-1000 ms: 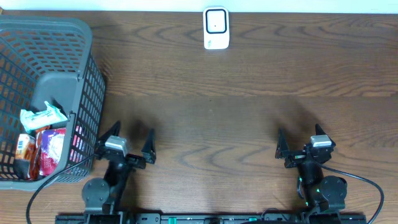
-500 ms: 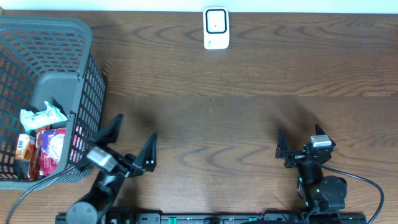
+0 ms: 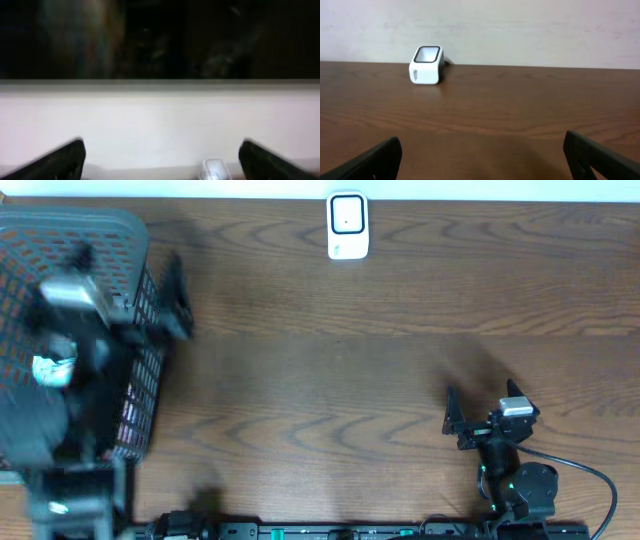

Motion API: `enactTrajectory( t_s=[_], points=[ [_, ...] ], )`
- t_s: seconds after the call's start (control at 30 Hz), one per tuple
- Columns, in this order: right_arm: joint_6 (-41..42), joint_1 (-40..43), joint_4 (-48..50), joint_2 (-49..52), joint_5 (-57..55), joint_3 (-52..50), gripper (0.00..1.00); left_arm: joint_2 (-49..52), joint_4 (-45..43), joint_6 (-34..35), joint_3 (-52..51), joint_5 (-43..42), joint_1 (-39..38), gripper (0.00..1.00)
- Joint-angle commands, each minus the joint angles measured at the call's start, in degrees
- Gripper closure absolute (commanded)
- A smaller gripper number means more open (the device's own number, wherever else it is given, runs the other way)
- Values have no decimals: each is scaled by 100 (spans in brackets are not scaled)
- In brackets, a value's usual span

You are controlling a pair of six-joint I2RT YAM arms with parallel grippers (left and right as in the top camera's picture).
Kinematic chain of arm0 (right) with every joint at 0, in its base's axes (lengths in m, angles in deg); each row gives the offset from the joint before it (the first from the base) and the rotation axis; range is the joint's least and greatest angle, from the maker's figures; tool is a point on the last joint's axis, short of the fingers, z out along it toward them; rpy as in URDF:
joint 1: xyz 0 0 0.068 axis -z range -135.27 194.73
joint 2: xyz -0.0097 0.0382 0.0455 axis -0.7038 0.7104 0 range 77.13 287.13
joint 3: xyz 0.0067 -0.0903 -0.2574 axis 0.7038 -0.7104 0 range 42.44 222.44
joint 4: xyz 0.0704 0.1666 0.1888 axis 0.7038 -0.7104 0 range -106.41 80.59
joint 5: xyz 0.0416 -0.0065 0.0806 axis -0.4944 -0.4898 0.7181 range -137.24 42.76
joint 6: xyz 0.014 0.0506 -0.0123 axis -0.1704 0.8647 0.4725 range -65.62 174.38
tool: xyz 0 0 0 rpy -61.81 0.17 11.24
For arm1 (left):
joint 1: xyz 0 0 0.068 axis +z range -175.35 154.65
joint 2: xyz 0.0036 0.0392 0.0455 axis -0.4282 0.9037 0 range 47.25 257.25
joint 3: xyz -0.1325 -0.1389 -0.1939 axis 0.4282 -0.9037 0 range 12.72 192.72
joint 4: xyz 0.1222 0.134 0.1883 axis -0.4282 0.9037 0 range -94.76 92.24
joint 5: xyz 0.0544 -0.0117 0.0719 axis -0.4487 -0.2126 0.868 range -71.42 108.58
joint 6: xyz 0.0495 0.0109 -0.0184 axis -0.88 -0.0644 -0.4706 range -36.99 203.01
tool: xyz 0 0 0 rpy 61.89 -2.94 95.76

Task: Scan the item barcode
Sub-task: 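Reach the left gripper into the basket toward the purple tissue pack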

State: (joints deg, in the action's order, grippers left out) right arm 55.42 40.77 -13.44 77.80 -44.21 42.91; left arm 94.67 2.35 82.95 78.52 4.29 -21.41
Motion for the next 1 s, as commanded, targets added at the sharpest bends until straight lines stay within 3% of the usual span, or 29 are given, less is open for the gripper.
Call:
enactTrajectory(
  t_s=[0.0,0.07,0.17,0.23,0.37,0.47,0.6,0.7,0.83,0.97],
  points=[
    [59,28,-7,-35,-9,-17,1,1364,1869,-680,2033,636,898,2],
    [59,28,-7,-35,-9,-17,1,2109,3075,-684,2970,901,1456,2],
    [59,28,-7,-35,-9,-17,1,2800,3759,-697,3615,901,2013,2],
    [59,28,-7,-35,-9,-17,1,3104,4531,-680,3692,896,2352,2],
    [59,28,-7,-35,-9,-17,1,3442,5077,-634,3687,1381,2804,2],
    [59,28,-7,-35,-9,-17,1,3751,5307,525,3685,1711,3200,2],
    [59,28,-7,-35,-9,-17,1,4120,5552,1838,3681,914,3534,2],
    [59,28,-7,-35,-9,-17,1,4409,5949,1965,3654,446,3545,2],
    [59,28,-7,-35,-9,-17,1,4894,6284,2286,3644,826,3519,2],
    [59,28,-7,-35,-9,-17,1,5643,7119,3418,3644,2114,3508,2]
  ],
)
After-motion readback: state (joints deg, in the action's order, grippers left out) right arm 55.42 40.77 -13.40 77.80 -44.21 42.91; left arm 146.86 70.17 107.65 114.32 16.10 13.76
